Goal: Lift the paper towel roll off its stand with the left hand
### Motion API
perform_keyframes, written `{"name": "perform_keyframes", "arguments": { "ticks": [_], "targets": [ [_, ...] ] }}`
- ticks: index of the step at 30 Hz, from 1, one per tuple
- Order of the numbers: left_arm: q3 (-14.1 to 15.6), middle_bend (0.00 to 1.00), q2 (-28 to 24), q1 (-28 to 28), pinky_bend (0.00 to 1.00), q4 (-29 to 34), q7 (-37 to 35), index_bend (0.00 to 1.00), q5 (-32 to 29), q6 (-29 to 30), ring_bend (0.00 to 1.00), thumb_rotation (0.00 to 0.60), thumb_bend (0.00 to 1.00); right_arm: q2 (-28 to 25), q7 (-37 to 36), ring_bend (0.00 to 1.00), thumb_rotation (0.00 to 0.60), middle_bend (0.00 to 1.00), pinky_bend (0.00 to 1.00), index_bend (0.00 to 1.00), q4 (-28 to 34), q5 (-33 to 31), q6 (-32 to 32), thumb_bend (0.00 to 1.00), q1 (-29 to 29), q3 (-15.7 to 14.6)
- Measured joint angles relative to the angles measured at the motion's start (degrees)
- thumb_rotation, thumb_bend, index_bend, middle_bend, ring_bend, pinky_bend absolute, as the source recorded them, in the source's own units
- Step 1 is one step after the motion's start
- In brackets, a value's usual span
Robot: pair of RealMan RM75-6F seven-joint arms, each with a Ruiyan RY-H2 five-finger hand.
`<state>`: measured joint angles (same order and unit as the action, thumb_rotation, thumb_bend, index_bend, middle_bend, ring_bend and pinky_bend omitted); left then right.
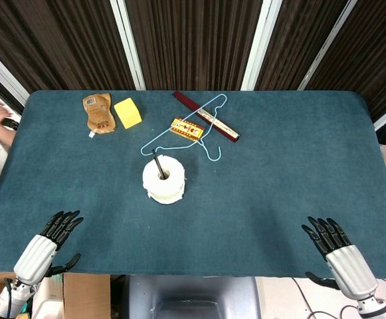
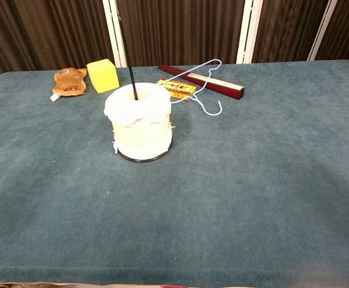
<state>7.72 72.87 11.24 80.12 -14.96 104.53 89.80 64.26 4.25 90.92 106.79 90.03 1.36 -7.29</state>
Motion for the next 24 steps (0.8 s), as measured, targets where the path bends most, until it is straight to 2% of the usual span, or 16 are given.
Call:
{"name": "perform_keyframes", "arguments": {
  "ticks": [8,12,15,19,24],
  "targets": [
    [0.16,0.00,1.22,0.28,0.00,-0.43,-1.80,0.00,0.52,-0.73,0.00,0.600,0.38,-0.21,-0.86,0.00,0.600,0.00,0.00,0.00,0.02,0.52,0.74,0.06,-0.19,-0.22],
    [-0.42,0.00,4.02,1.64,0.00,-1.31,-9.11,0.00,0.50,-0.27,0.00,0.600,0.37,-0.37,-1.56,0.00,0.600,0.00,0.00,0.00,-0.03,0.25,1.10,0.06,-0.26,-0.03],
    [-1.33,0.00,6.57,3.80,0.00,-1.47,-17.32,0.00,-0.80,-2.75,0.00,0.600,0.37,-0.32,-2.10,0.00,0.600,0.00,0.00,0.00,-0.02,0.03,1.29,0.06,-0.18,0.25],
    [-4.75,0.00,10.70,7.39,0.00,-1.11,-24.48,0.00,-6.12,-9.48,0.00,0.600,0.36,-0.03,-3.00,0.00,0.600,0.00,0.00,0.00,-0.44,0.21,1.60,0.06,-0.02,0.45],
    [-10.79,0.00,16.32,11.40,0.00,-1.33,-21.26,0.00,-14.66,-15.97,0.00,0.600,0.36,-0.42,-3.15,0.00,0.600,0.00,0.00,0.00,-0.40,-0.67,0.79,0.06,0.29,0.73]
  ]
}}
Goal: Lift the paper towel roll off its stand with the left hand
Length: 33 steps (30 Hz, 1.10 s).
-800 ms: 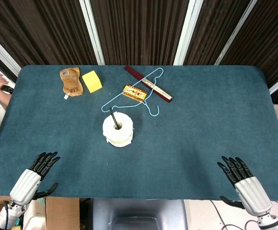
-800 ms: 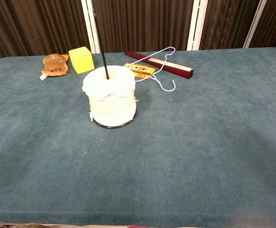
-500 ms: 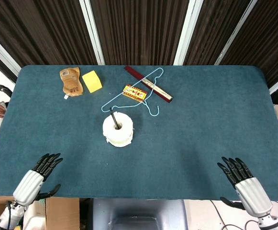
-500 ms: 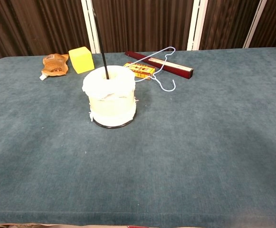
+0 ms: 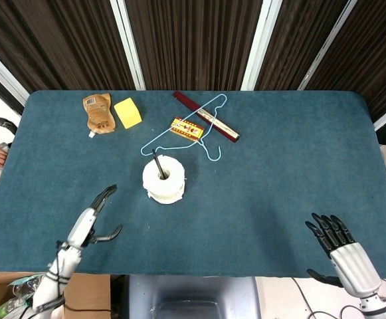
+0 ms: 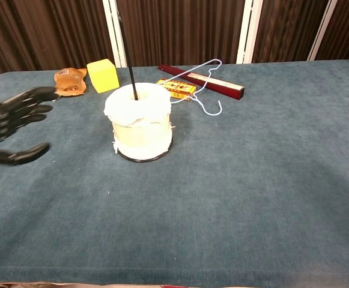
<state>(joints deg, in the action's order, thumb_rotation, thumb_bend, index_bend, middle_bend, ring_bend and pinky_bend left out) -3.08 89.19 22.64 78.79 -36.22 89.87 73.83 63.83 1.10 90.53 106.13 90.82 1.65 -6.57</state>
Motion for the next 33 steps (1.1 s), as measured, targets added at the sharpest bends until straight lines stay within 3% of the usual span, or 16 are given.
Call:
{"name": "perform_keyframes", "arguments": {
  "ticks": [5,14,25,27,30,32,33],
  "targets": [
    [-6.77,0.00,5.72,4.94,0.00,-1.99,6.33,0.00,-10.26,-8.57,0.00,0.600,0.36,-1.02,-1.52,0.00,0.600,0.00,0.00,0.00,0.14,-0.71,-0.08,0.06,0.25,0.22],
    [-13.93,0.00,10.60,10.96,0.00,-1.48,12.89,0.00,-22.67,-17.66,0.00,0.600,0.35,-2.40,-5.70,0.00,0.600,0.00,0.00,0.00,-0.46,-1.52,0.87,0.06,0.43,0.65],
    [-17.45,0.00,14.87,14.99,0.01,2.34,25.37,0.00,-29.68,-17.01,0.00,0.600,0.36,-3.07,-7.98,0.00,0.600,0.00,0.00,0.00,-0.98,-2.34,2.11,0.06,0.06,1.09],
    [-17.86,0.00,15.24,15.54,0.09,2.75,27.61,0.00,-31.28,-16.80,0.00,0.600,0.36,-3.13,-8.28,0.00,0.600,0.00,0.00,0.00,-1.07,-2.29,2.37,0.06,-0.05,1.10],
    [-18.46,0.00,15.68,16.41,0.33,2.57,31.34,0.00,-34.21,-16.62,0.05,0.600,0.35,-3.25,-8.54,0.00,0.600,0.00,0.00,0.00,-1.20,-1.88,2.53,0.06,-0.11,0.94],
    [-19.03,0.06,16.04,17.04,0.47,2.26,34.41,0.05,-36.61,-16.20,0.20,0.600,0.38,-3.30,-8.85,0.00,0.600,0.00,0.00,0.00,-1.36,-1.69,2.86,0.06,-0.17,0.91],
    [-19.37,0.17,16.19,17.27,0.56,2.17,35.55,0.15,-37.79,-16.06,0.31,0.600,0.40,-3.31,-9.01,0.00,0.600,0.00,0.00,0.00,-1.44,-1.66,3.02,0.06,-0.21,0.92]
  ]
}}
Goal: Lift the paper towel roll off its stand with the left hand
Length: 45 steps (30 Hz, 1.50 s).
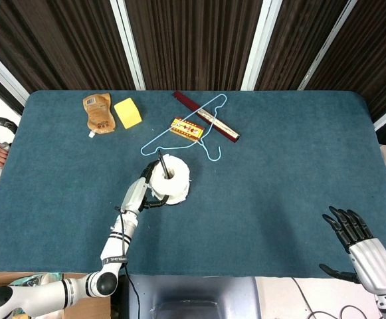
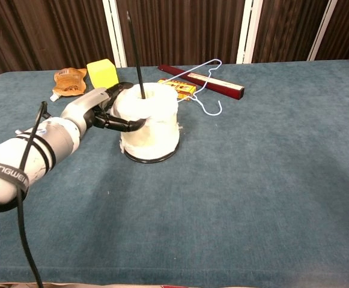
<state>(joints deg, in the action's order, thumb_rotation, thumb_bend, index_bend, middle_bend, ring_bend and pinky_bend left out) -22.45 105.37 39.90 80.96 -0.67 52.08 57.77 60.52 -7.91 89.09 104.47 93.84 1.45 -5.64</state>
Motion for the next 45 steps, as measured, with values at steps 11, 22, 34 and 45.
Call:
{"name": "perform_keyframes", "arguments": {
  "ticks": [11,22,34,45],
  "targets": [
    [-3.01,0.78,1.23,1.02,0.99,-0.18,2.91,0.67,-1.43,6.67,0.86,0.600,0.89,0.01,0.13,0.00,0.600,0.00,0.00,0.00,-0.11,0.53,0.22,0.06,-0.20,-0.20],
    [-6.28,0.82,-2.87,0.09,1.00,14.56,5.57,0.71,4.52,15.01,0.91,0.600,0.92,0.45,2.88,0.00,0.600,0.00,0.00,0.00,0.68,0.65,-2.69,0.06,0.63,-0.53],
    [-18.76,0.81,-15.64,-0.90,1.00,38.18,11.42,0.71,0.74,20.62,0.91,0.600,0.93,0.13,2.13,0.00,0.600,0.00,0.00,0.00,0.83,1.38,-2.47,0.06,0.89,-0.86],
    [-8.72,0.81,-24.52,-10.17,1.00,27.97,4.26,0.70,7.30,18.54,0.91,0.600,0.90,-0.07,1.42,0.00,0.600,0.00,0.00,0.00,0.70,1.44,-2.12,0.06,0.84,-0.93]
  ]
}}
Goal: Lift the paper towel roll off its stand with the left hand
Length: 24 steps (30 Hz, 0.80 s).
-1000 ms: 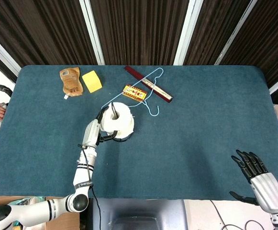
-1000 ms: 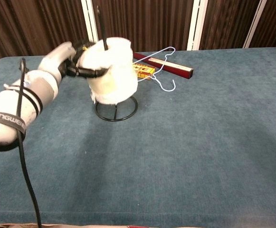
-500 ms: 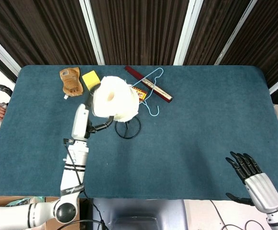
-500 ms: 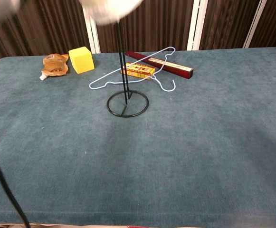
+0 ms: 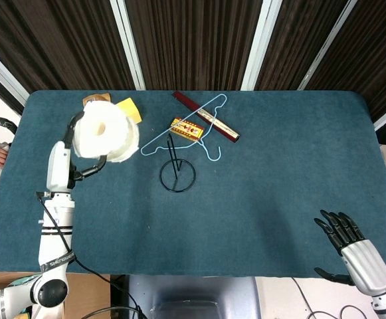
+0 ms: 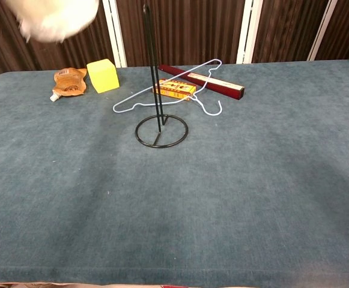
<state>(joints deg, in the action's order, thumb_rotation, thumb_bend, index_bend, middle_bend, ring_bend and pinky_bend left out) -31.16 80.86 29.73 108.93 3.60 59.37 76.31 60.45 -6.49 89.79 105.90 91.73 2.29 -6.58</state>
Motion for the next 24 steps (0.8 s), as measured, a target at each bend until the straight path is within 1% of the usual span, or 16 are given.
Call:
{"name": "perform_keyframes", "arguments": {
  "ticks": [1,5,6,8,9,10,12,14,15,16,17,18,19,21,22,24],
  "targets": [
    [1.75,0.81,-0.02,-0.70,1.00,-2.12,-1.80,0.70,1.26,-0.48,0.91,0.600,0.90,0.07,0.24,0.00,0.600,0.00,0.00,0.00,0.10,-0.16,-0.26,0.06,0.04,0.03],
    [10.24,0.82,1.26,-2.99,1.00,-12.41,-9.59,0.71,7.32,-2.59,0.91,0.600,0.88,0.52,2.17,0.00,0.600,0.00,0.00,0.00,0.78,-0.20,-1.28,0.06,0.22,-0.05],
    [11.71,0.81,1.85,-3.29,0.99,-14.67,-10.46,0.71,8.49,-2.87,0.88,0.600,0.86,0.59,2.47,0.00,0.600,0.00,0.00,0.00,0.85,0.11,-1.30,0.06,0.23,-0.14],
    [14.22,0.73,3.49,-3.84,0.94,-19.75,-12.09,0.66,10.73,-3.62,0.77,0.600,0.81,0.77,2.68,0.00,0.600,0.00,0.00,0.00,0.95,0.86,-1.08,0.06,0.19,-0.31],
    [15.05,0.64,4.23,-4.02,0.87,-21.77,-12.98,0.60,11.52,-4.07,0.67,0.600,0.76,0.86,2.74,0.00,0.600,0.00,0.00,0.00,0.98,0.90,-1.00,0.06,0.16,-0.30],
    [15.89,0.56,4.91,-4.15,0.80,-23.61,-14.03,0.53,12.23,-4.60,0.58,0.600,0.72,0.98,2.91,0.00,0.600,0.00,0.00,0.00,1.00,0.76,-0.99,0.06,0.14,-0.27],
    [17.36,0.45,6.05,-4.33,0.71,-26.50,-16.85,0.44,13.42,-5.94,0.48,0.600,0.68,1.20,3.59,0.00,0.600,0.00,0.00,0.00,1.11,0.49,-1.36,0.06,0.16,-0.27],
    [18.17,0.38,6.57,-4.37,0.64,-27.76,-19.88,0.36,14.41,-7.14,0.42,0.600,0.63,1.32,4.12,0.00,0.600,0.00,0.00,0.00,1.23,0.77,-1.78,0.06,0.24,-0.46],
    [18.47,0.33,6.68,-4.37,0.58,-28.15,-21.17,0.30,14.85,-7.59,0.35,0.600,0.60,1.34,4.23,0.00,0.600,0.00,0.00,0.00,1.22,1.04,-1.78,0.06,0.24,-0.58],
    [18.82,0.25,6.76,-4.33,0.50,-28.67,-22.42,0.21,15.34,-8.13,0.26,0.600,0.56,1.34,4.29,0.00,0.600,0.00,0.00,0.00,1.21,1.34,-1.70,0.06,0.21,-0.73],
    [19.32,0.15,6.88,-4.21,0.40,-29.57,-23.85,0.12,15.87,-9.10,0.15,0.600,0.52,1.35,4.31,0.00,0.600,0.00,0.00,0.00,1.18,1.58,-1.48,0.06,0.13,-0.86],
    [19.64,0.09,7.15,-4.07,0.32,-30.32,-24.56,0.07,16.07,-9.97,0.09,0.600,0.49,1.35,4.32,0.00,0.600,0.00,0.00,0.00,1.15,1.62,-1.28,0.06,0.05,-0.91],
    [19.96,0.02,7.59,-4.02,0.19,-30.97,-25.01,0.01,16.20,-10.79,0.02,0.600,0.46,1.36,4.34,0.00,0.600,0.00,0.00,0.00,1.12,1.60,-1.11,0.06,-0.05,-0.92],
    [20.52,0.00,8.38,-4.01,0.09,-31.79,-25.88,0.00,16.74,-11.72,0.00,0.600,0.44,1.38,4.40,0.00,0.600,0.00,0.00,0.00,1.04,1.52,-1.04,0.06,-0.14,-0.94],
    [20.71,0.00,8.36,-4.02,0.06,-31.91,-26.50,0.00,17.06,-11.66,0.00,0.600,0.43,1.38,4.45,0.00,0.600,0.00,0.00,0.00,1.04,1.51,-1.07,0.06,-0.14,-0.95],
    [21.21,0.00,7.49,-4.16,0.05,-31.67,-28.12,0.00,17.93,-11.28,0.00,0.600,0.41,1.39,4.79,0.00,0.600,0.00,0.00,0.00,1.01,1.53,-1.10,0.06,-0.16,-0.96]
  ]
}}
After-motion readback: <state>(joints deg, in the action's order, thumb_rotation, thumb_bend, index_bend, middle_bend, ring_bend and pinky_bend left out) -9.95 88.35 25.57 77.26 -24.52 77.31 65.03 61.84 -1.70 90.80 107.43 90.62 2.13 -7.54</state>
